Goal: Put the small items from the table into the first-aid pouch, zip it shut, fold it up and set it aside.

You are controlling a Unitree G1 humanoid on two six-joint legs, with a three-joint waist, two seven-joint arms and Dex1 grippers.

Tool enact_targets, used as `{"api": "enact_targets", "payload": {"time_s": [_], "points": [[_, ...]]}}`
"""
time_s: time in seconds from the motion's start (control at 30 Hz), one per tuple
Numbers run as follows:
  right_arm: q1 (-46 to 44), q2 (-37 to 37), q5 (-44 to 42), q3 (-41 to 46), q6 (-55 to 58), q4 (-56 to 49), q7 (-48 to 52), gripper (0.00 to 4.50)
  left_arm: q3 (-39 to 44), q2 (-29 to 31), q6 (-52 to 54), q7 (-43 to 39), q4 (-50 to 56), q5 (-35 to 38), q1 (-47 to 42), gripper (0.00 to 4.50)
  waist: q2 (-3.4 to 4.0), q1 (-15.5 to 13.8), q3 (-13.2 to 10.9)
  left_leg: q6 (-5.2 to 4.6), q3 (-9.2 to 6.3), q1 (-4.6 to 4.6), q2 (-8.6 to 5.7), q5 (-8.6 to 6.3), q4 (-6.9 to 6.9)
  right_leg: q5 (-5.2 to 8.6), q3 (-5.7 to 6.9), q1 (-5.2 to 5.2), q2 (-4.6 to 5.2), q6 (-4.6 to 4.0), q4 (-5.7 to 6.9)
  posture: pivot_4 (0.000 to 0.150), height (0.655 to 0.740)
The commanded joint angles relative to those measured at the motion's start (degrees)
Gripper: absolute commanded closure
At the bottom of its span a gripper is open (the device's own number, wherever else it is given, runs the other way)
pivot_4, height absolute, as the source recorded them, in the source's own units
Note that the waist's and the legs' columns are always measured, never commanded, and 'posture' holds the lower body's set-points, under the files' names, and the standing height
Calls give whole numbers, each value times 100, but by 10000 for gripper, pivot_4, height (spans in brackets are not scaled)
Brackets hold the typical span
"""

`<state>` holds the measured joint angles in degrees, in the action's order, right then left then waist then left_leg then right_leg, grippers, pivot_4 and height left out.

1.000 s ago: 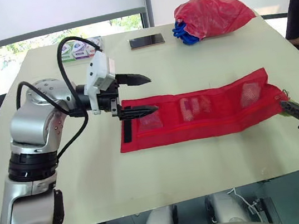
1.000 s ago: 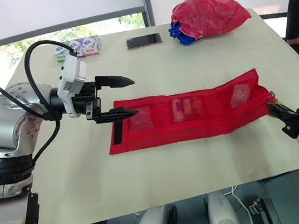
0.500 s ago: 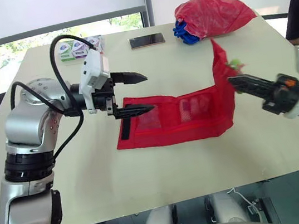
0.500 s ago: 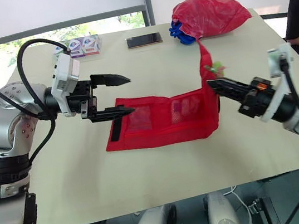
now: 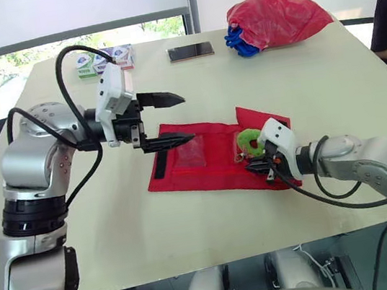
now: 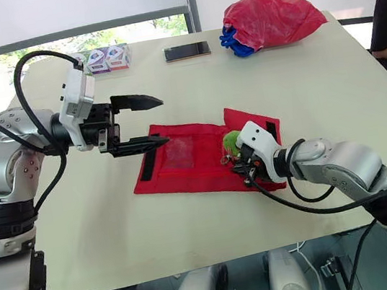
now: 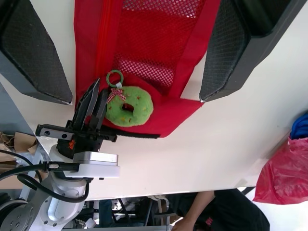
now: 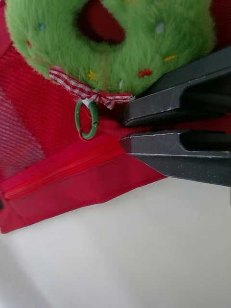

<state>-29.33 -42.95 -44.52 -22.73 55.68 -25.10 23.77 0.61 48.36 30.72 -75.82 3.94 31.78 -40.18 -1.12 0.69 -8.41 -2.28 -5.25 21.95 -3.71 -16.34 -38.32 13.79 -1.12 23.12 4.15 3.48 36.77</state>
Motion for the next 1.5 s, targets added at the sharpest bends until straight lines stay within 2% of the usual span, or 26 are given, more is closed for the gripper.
{"api": "enact_targets", "payload": {"time_s": [0.03, 0.13, 0.17, 0.37, 0.4, 0.5, 0.63, 0.73, 0.87, 1.0, 1.07, 1.33, 1.5], "points": [[124, -110, 263, 280, -304, -390, 452, 42979, 228, 70, -11, 44, 189, 112, 1, 0, 0, -3, 0, 0, 0, 0, 0, 0, 0, 0, 0, 0, 0, 0, 0, 1500, 7400], [295, -257, 136, 685, -362, -649, 802, 35672, 230, 47, -25, 23, 152, 105, 15, 0, 0, -12, 0, 0, 0, 1, -1, 0, 0, 0, 0, 0, 1, 0, 0, 1500, 7400], [365, -274, 54, 833, -389, -753, 916, 29809, 231, 42, -44, 10, 126, 93, 21, 0, -1, -9, 1, 0, -2, 2, -1, 0, -1, 0, 2, 0, 1, 0, -1, 1500, 7400], [764, -245, -774, 1965, -377, -1401, 1229, 1953, 278, 39, -48, -23, -31, 73, 168, 0, -1, -4, 0, -1, -4, -1, 1, -1, 1, 0, 2, -4, 1, 0, -1, 1500, 7400], [814, -271, -844, 2092, -384, -1457, 1249, 744, 287, 51, -39, -23, -40, 71, 224, 0, -1, -5, 0, -1, -4, -3, 1, -1, 1, 0, 1, -5, 1, 0, 0, 1500, 7400], [1060, -305, -849, 2535, -563, -1611, 1250, 744, 335, 40, 119, 203, -139, 25, 455, 0, -1, -7, 0, -1, -4, -3, 1, -1, 2, 0, 1, -5, 2, 0, -2, 1500, 7400], [1535, -429, -849, 3130, -791, -1758, 1392, 744, 237, -232, 371, 1065, -163, -263, 1038, 0, -2, -21, 0, -2, -3, -7, 0, -1, 2, 0, 0, -14, 4, 0, -1, 1500, 7400], [1806, -555, -987, 3601, -909, -1846, 1526, 744, 462, -523, 523, 1600, -308, -206, 1358, 0, -2, -36, -1, -3, -4, -7, 0, -2, 2, 0, 0, -17, 7, 0, -2, 1500, 7400], [1777, -639, -1308, 4141, -1017, -1813, 1606, 744, 834, -821, 664, 2258, -997, -218, 1538, 0, -4, -59, -1, -2, -7, -8, 1, -2, 1, -1, 4, -17, 7, 0, 0, 1500, 7400], [1561, -711, -1530, 4237, -1022, -1781, 1523, 744, 1007, -894, 801, 2607, -1594, -279, 1568, 0, -3, -51, 0, -1, -7, -10, 1, -2, 3, -1, 3, -17, 10, 0, 0, 1500, 7400], [1473, -729, -1570, 4205, -1020, -1797, 1487, 744, 1123, -988, 1205, 2969, -1952, -239, 1475, 0, -3, -63, 0, -1, -7, -10, 1, -2, 3, -1, 3, -17, 18, 0, 0, 1500, 7400], [1211, -746, -1734, 4068, -1026, -1799, 1371, 744, 805, -793, 3283, 2012, -1244, 896, 1782, 0, -10, -126, 8, -2, -6, -12, -7, -2, 2, -1, 7, -16, 43, 0, -1, 1500, 7400], [1031, -718, -1681, 3887, -1068, -1763, 1377, 744, 767, -677, 3679, 1861, -1397, 997, 1740, 0, -10, -142, 7, -1, -8, -12, -7, -2, 2, 0, 10, -16, 43, -1, 0, 1500, 7400]]}}
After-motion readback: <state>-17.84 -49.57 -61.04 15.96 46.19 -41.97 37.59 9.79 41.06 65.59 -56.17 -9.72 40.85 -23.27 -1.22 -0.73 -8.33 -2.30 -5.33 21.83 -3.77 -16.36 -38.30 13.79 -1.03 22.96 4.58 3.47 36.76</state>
